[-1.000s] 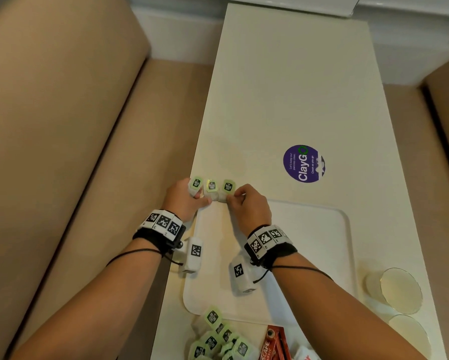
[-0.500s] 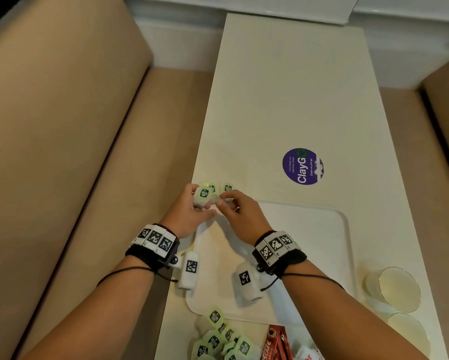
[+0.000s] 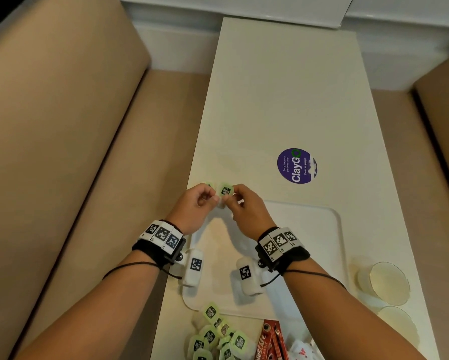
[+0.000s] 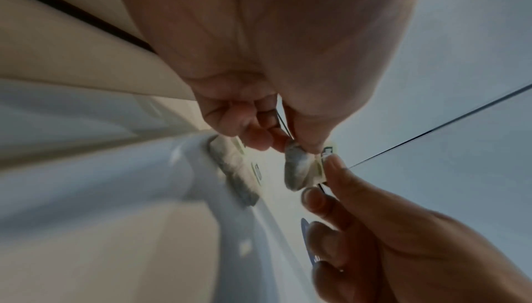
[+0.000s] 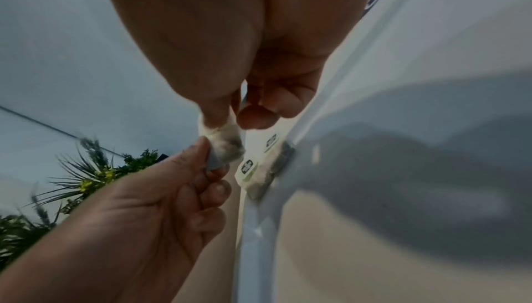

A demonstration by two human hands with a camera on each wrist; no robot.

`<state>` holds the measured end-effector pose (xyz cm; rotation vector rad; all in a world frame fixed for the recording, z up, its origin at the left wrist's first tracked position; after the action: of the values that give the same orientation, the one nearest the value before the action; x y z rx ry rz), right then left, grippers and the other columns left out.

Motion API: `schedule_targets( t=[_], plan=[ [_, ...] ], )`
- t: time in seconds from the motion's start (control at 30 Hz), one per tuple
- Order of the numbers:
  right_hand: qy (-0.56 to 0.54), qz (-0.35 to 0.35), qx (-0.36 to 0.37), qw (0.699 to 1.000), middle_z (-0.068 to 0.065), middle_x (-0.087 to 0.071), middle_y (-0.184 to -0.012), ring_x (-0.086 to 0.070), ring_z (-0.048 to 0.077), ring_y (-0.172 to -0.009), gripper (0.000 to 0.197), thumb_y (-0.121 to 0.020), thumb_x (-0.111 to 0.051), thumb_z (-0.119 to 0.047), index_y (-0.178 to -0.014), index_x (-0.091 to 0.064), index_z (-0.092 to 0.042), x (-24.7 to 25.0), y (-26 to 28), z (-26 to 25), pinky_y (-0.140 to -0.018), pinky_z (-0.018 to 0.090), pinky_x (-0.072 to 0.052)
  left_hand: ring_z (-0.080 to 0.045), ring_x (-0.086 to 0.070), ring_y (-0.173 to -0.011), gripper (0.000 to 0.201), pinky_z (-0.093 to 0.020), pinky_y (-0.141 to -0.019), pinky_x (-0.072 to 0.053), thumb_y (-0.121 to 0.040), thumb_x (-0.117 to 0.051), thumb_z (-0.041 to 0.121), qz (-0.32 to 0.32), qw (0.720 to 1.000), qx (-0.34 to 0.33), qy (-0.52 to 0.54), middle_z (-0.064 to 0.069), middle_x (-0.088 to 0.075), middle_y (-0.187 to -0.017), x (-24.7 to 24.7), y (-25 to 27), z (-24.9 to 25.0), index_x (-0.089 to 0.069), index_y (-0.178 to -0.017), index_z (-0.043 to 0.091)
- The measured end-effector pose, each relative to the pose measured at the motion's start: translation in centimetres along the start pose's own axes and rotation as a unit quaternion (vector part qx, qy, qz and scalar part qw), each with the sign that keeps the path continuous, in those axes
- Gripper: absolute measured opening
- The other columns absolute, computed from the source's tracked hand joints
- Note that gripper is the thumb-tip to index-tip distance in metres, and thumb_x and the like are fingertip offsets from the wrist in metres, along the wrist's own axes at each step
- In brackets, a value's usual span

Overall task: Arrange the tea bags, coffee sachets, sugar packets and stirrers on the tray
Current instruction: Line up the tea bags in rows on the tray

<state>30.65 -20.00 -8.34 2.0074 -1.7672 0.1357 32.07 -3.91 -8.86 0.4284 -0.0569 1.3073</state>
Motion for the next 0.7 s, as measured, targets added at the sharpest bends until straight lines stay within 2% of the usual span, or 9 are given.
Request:
schedule_targets(
  t=[0.03,0.1,0.17,0.27,0.37,0.43,0.57,0.63,0.7],
  plan=[
    [0.004,-0.003,-0.009,1.0,-0.006,-0.068,-0.08,-0.057,0.007,-0.065,0.019,-0.101,-0.06,-0.034,-0.093,-0.061,-0.017,0.0,0.0,0.1,-0.07,0.035,-0.05,-0.014,-0.049,-0.069,0.01,-0.03,-0.07,-0.045,-0.097,-0.064,0.013,0.003,1.0,-0.004,0.008,-0.002,-0.06,-0.078,-0.2,-0.1,0.2,-0.062,-0.088,0.016],
    [0.018,0.002,-0.017,1.0,0.009,-0.065,-0.078,-0.054,0.017,-0.063,0.03,-0.1,-0.062,-0.035,-0.085,-0.06,-0.009,0.1,-0.1,0.5,-0.067,0.038,-0.048,-0.011,-0.052,-0.068,0.012,-0.028,-0.072,-0.047,-0.097,-0.064,0.013,0.015,1.0,-0.001,0.017,0.002,-0.061,-0.078,-0.5,-0.2,0.4,-0.062,-0.087,0.019],
    [0.019,0.011,-0.021,1.0,0.017,-0.065,-0.081,-0.055,0.021,-0.062,0.031,-0.1,-0.063,-0.032,-0.084,-0.062,-0.006,0.6,-0.2,0.7,-0.066,0.04,-0.05,-0.006,-0.054,-0.066,0.012,-0.026,-0.073,-0.047,-0.096,-0.066,0.015,0.028,0.999,0.005,0.018,0.005,-0.062,-0.077,-0.6,-0.5,0.5,-0.062,-0.086,0.02],
    [0.051,0.032,-0.041,0.997,0.014,-0.066,-0.078,-0.06,0.031,-0.065,0.03,-0.1,-0.061,-0.032,-0.082,-0.062,-0.009,2.0,-0.7,1.3,-0.069,0.045,-0.053,-0.005,-0.055,-0.067,0.01,-0.019,-0.069,-0.047,-0.091,-0.073,0.022,0.082,0.996,0.021,-0.026,0.005,-0.064,-0.08,0.4,-1.1,0.2,-0.065,-0.089,0.017],
    [0.105,0.037,-0.065,0.992,0.0,-0.063,-0.074,-0.061,0.024,-0.069,0.027,-0.101,-0.059,-0.03,-0.078,-0.06,-0.016,3.4,-1.2,2.1,-0.066,0.035,-0.048,-0.009,-0.054,-0.066,0.014,-0.013,-0.06,-0.044,-0.086,-0.079,0.02,0.131,0.985,0.039,-0.108,0.002,-0.063,-0.078,2.0,-1.5,-0.2,-0.066,-0.09,0.014],
    [0.156,0.032,-0.077,0.984,-0.002,-0.063,-0.077,-0.06,0.023,-0.075,0.023,-0.102,-0.058,-0.03,-0.082,-0.061,-0.019,3.8,-1.3,2.7,-0.068,0.032,-0.045,-0.012,-0.053,-0.067,0.015,-0.018,-0.062,-0.045,-0.083,-0.081,0.017,0.111,0.981,0.037,-0.155,-0.001,-0.063,-0.08,2.3,-1.7,-0.2,-0.068,-0.09,0.014],
    [0.191,0.023,-0.098,0.976,0.001,-0.067,-0.086,-0.065,0.025,-0.083,0.019,-0.101,-0.059,-0.031,-0.088,-0.066,-0.02,3.4,-1.7,3.0,-0.075,0.036,-0.053,-0.019,-0.06,-0.08,0.014,-0.031,-0.074,-0.051,-0.083,-0.078,0.013,0.057,0.966,0.014,-0.253,-0.003,-0.061,-0.089,1.9,-2.2,-0.2,-0.07,-0.093,0.02],
    [0.201,0.029,-0.099,0.974,0.002,-0.07,-0.09,-0.066,0.026,-0.085,0.016,-0.099,-0.06,-0.033,-0.094,-0.068,-0.02,3.1,-2.0,2.8,-0.077,0.039,-0.056,-0.021,-0.06,-0.084,0.016,-0.034,-0.079,-0.052,-0.085,-0.074,0.012,0.038,0.959,0.007,-0.281,-0.002,-0.058,-0.094,1.5,-2.5,0.0,-0.072,-0.097,0.022],
    [0.207,0.04,-0.102,0.972,0.002,-0.07,-0.095,-0.066,0.026,-0.088,0.011,-0.097,-0.062,-0.034,-0.097,-0.063,-0.022,2.8,-2.1,2.7,-0.077,0.038,-0.055,-0.021,-0.059,-0.087,0.016,-0.032,-0.081,-0.05,-0.087,-0.072,0.013,0.018,0.954,0.008,-0.298,-0.002,-0.056,-0.099,1.1,-2.7,0.1,-0.074,-0.1,0.022]
  ],
)
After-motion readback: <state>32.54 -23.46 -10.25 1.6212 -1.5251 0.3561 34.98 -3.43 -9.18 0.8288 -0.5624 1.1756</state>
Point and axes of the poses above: each hand's wrist, its own y-axis away from the middle knuckle, its own x-axis out of the back of the hand, z = x × y, the point moved 6 cm from there along -y, towards the middle knuckle
